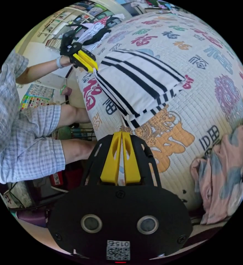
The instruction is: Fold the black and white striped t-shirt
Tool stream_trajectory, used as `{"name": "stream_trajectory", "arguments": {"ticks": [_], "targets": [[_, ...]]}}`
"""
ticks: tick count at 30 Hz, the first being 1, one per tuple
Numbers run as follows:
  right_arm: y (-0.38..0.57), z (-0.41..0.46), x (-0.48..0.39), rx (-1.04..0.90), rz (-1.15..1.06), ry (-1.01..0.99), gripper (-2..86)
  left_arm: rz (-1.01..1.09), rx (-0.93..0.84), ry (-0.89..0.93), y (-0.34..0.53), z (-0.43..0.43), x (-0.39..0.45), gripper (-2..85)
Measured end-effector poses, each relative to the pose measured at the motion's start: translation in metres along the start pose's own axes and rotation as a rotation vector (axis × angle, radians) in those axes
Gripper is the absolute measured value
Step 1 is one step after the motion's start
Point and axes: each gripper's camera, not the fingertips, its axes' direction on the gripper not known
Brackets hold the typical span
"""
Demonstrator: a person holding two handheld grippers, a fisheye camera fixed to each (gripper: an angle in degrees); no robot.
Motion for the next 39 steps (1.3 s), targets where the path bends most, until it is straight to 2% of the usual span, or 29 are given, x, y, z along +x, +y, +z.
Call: {"name": "stream_trajectory", "arguments": {"ticks": [3,5,7,9,10,11,13,16,20,23,25,29,32,35,39], "targets": [[0.004,-0.022,0.005,0.129,0.107,-0.006,4.9,-0.12,0.023,0.068,0.006,-0.013,-0.001,6.1],[-0.002,-0.033,0.011,0.253,0.145,0.043,6.0,-0.174,0.144,0.101,0.006,-0.027,0.003,6.5],[-0.013,-0.026,0.021,0.284,0.18,0.065,6.3,-0.247,0.224,0.152,-0.002,-0.026,0.007,6.9],[-0.022,-0.008,0.039,0.273,0.26,-0.012,6.0,-0.27,0.193,0.214,-0.012,-0.009,0.008,7.0],[-0.024,0.005,0.05,0.281,0.32,-0.119,5.5,-0.306,0.172,0.228,-0.016,0.005,0.007,6.5],[-0.024,0.015,0.056,0.306,0.362,-0.203,3.5,-0.322,0.163,0.223,-0.016,0.012,0.006,6.0],[-0.021,0.018,0.053,0.349,0.373,-0.241,1.7,-0.378,0.154,0.185,-0.01,0.024,-0.001,2.8],[-0.016,0.017,0.044,0.362,0.376,-0.175,0.5,-0.367,0.2,0.122,0.0,0.015,0.0,-0.1],[-0.017,0.043,0.056,0.321,0.428,-0.107,-0.1,-0.33,0.116,0.022,0.004,0.02,0.006,-0.8],[-0.017,0.044,0.064,0.344,0.461,-0.154,-0.3,-0.369,0.101,-0.012,0.012,0.018,0.007,-0.8],[-0.013,0.034,0.062,0.369,0.452,-0.145,-0.4,-0.416,0.128,0.036,0.02,0.006,0.006,-0.7],[-0.014,0.01,0.047,0.442,0.35,-0.028,-0.5,-0.355,0.284,0.097,0.022,-0.019,0.021,-0.1],[-0.04,0.028,0.046,0.403,0.233,-0.088,-0.5,-0.319,0.279,0.156,0.011,-0.009,0.025,0.8],[-0.062,0.063,0.061,0.306,0.279,-0.094,-0.6,-0.352,0.268,0.082,0.01,0.005,0.02,-0.4],[-0.069,0.079,0.065,0.299,0.234,-0.003,-0.6,-0.394,0.285,0.065,0.028,0.0,0.005,-0.8]]}}
